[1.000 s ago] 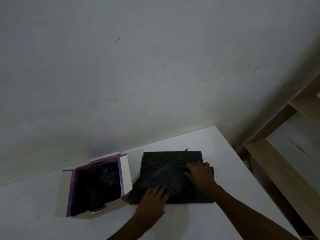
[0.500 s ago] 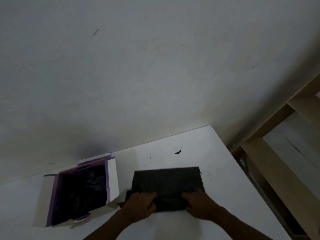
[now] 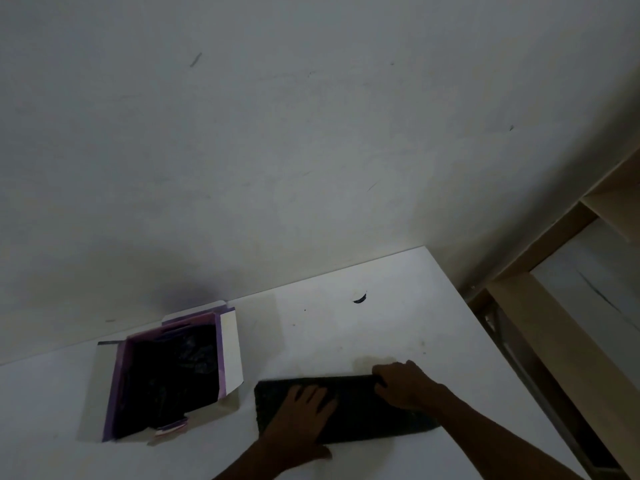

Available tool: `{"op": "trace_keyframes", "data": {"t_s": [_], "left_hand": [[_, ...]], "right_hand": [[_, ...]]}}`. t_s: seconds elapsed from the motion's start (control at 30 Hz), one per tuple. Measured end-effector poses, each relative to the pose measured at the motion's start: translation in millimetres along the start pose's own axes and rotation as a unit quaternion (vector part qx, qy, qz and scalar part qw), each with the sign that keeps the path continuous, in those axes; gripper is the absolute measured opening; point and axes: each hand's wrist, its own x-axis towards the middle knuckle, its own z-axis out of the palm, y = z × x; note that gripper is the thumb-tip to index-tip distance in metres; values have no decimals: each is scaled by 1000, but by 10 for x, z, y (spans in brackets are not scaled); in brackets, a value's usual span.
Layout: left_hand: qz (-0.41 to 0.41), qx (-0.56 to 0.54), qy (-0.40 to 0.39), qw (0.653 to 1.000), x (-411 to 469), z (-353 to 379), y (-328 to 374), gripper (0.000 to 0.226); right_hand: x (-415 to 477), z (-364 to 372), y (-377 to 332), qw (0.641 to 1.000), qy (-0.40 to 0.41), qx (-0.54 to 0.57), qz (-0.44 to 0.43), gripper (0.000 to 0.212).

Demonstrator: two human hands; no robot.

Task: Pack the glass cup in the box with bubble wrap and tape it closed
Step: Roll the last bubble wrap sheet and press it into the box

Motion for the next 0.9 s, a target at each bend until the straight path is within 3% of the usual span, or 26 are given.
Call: {"op": "trace_keyframes", "data": {"t_s": [0.1,0.2,0.27,0.3,0.37,0.43,0.53,0.63,0.8,0.9], "left_hand": [[-7,11,-35,999,19,169,7,91],[-6,1,28,1000,52,164,12,50],[-17,-63,62,996,54,11,26,40],[-20,-96,75,992,71,-76,14,40],[-43,-127,88,987,89,-327,-11,39],[-25,-139,84,986,107,-503,-35,39],[-1,-134,86,987,57,-798,-16,41],[-15,-157,159,975,-39,-1148,-65,32],[-61,-58,329,941,-314,-1796,-521,44],[-48,31,373,926,-733,-2048,-952,44]], "right_hand": [[-97,152,-28,996,67,-59,2,46],[-241,206,-94,992,111,-13,-65,91],[-278,224,-109,991,87,-16,-105,103],[-291,224,-123,989,78,-34,-117,92],[-327,182,-148,986,98,-57,-126,48],[-393,51,-154,985,125,-39,-116,27],[-526,-236,-149,983,151,-27,-103,26],[-641,-593,-232,971,212,-34,-102,23],[-746,-1151,-812,909,396,-54,-114,42],[-723,-1283,-1417,873,469,-49,-124,53]]}}
